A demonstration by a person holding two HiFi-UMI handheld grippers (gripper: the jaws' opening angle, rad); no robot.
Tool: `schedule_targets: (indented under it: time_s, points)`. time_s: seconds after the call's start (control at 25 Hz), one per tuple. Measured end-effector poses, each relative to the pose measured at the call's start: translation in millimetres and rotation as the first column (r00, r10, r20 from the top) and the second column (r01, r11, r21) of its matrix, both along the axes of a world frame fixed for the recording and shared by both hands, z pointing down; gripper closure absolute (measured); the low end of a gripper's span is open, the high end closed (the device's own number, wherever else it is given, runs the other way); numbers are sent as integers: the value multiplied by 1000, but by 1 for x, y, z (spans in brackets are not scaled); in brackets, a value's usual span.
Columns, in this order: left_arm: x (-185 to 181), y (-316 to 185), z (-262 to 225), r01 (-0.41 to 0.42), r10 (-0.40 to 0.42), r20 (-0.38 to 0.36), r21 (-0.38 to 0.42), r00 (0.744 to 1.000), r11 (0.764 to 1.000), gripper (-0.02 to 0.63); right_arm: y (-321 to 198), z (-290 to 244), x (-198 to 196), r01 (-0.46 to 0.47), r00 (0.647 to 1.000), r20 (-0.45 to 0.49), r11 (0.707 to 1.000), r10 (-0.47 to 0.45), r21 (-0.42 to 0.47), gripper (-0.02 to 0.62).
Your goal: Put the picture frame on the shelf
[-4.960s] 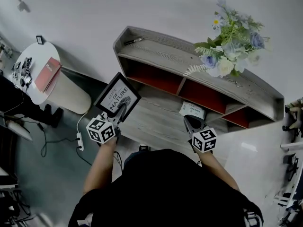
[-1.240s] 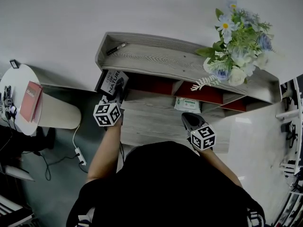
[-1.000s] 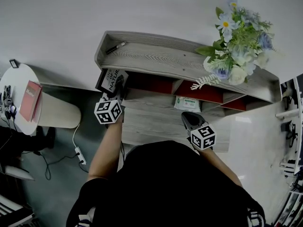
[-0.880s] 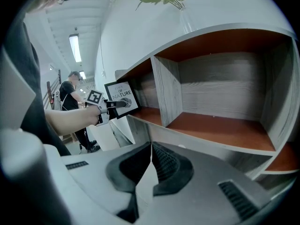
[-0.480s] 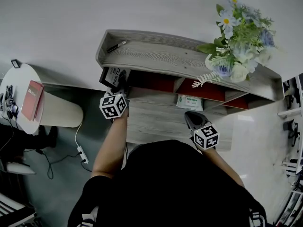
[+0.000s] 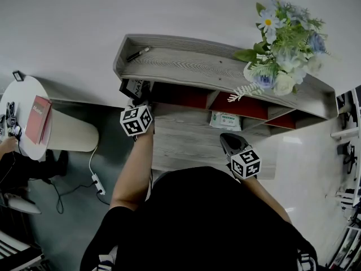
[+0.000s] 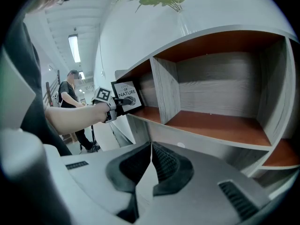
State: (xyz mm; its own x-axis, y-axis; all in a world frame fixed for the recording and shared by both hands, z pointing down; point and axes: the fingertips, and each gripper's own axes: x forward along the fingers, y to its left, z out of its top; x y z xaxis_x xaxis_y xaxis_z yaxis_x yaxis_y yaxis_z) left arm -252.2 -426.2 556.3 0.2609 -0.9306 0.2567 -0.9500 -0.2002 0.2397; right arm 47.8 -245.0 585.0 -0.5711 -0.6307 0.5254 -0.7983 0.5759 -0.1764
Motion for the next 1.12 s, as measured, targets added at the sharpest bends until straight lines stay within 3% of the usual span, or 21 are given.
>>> schedule_targets:
  time_s: [1.12]
  points:
    - [7, -21, 0, 36, -36, 10, 14, 999, 999, 577, 3, 1, 0, 15, 1000, -12, 1000, -15, -7, 577]
